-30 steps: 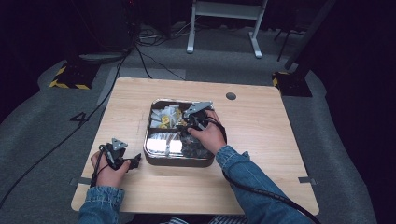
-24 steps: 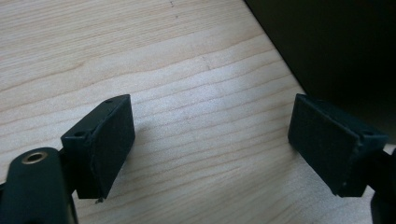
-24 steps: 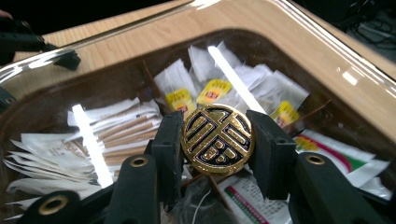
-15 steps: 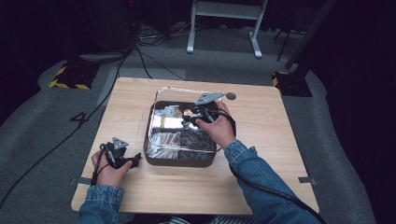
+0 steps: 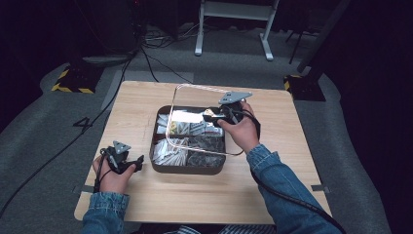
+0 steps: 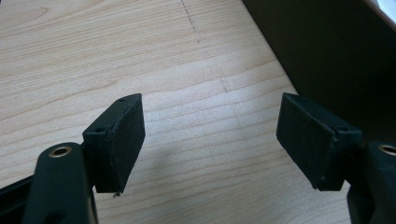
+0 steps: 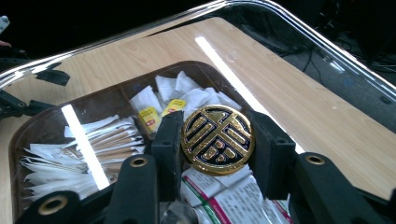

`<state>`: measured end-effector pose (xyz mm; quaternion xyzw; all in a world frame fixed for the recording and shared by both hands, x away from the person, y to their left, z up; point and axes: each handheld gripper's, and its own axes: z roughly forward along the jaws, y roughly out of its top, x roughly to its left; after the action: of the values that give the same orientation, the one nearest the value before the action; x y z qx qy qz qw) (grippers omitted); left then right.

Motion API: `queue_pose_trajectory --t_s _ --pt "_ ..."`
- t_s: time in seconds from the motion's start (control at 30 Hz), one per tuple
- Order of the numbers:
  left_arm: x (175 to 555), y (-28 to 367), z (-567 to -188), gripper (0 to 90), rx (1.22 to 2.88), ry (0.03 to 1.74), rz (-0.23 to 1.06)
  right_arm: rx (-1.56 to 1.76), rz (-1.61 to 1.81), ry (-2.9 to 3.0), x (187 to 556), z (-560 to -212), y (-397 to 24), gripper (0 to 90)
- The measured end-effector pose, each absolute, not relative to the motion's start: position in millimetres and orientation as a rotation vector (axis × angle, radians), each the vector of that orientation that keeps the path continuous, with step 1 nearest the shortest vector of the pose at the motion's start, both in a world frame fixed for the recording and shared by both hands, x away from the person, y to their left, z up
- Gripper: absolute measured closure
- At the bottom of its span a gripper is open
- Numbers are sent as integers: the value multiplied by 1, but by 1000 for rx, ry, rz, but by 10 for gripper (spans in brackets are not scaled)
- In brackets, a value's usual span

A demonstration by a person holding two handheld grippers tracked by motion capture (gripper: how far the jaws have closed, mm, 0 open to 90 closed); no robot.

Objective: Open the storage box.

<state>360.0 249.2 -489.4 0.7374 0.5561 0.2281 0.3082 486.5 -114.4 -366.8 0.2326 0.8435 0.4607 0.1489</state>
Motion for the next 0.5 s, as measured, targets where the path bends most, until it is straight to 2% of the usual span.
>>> queue_pose_trajectory --t_s 0.5 --pt "365 245 -485 231 1952 1456 628 770 1277 2370 489 -363 -169 587"
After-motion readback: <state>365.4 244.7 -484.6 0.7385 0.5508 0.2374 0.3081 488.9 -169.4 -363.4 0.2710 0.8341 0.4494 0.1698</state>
